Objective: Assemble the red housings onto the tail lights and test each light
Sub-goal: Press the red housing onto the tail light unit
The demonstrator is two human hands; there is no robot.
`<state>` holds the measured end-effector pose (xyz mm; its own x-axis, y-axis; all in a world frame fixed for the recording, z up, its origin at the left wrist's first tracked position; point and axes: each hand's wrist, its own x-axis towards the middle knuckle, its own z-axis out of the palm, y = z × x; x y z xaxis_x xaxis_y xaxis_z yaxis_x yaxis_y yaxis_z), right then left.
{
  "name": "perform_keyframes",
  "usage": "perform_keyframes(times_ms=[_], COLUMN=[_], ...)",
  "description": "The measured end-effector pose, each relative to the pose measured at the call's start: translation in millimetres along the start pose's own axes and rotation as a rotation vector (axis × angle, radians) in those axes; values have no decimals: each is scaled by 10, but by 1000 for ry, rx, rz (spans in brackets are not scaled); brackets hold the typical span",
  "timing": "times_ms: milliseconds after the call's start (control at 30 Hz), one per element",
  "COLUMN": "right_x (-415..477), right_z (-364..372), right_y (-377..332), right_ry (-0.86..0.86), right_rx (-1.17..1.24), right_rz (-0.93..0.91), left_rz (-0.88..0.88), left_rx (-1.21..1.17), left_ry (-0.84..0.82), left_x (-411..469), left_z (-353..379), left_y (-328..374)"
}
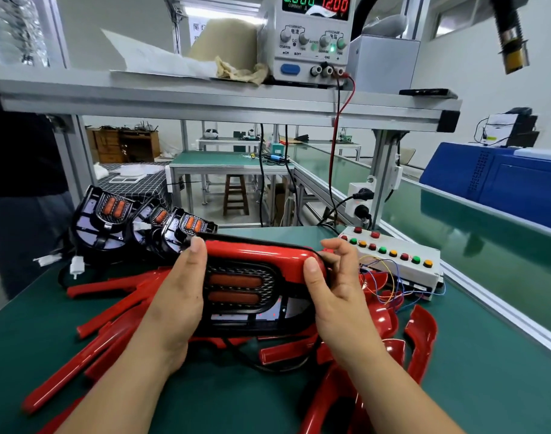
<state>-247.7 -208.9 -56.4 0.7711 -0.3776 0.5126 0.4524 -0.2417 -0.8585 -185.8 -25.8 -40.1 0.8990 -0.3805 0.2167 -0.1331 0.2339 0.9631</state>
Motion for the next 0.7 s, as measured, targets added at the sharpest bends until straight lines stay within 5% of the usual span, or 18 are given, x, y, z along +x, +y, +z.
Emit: perform_keyframes(times_ms=[200,400,700], right_x=[-25,-12,-20], right_z=[-42,-41,-29], right_y=[46,41,-58], right_ry=[-101,5,21], right_rx=[-63,-155,-106], right_rz=[-81,-227,-123], left_rz=[-61,-187,-182], left_rx=[-51,-100,-119], left_ry=[49,24,17], left_x=[-12,-31,-48], left_z=[0,20,77], left_y=[-32,-29,-22])
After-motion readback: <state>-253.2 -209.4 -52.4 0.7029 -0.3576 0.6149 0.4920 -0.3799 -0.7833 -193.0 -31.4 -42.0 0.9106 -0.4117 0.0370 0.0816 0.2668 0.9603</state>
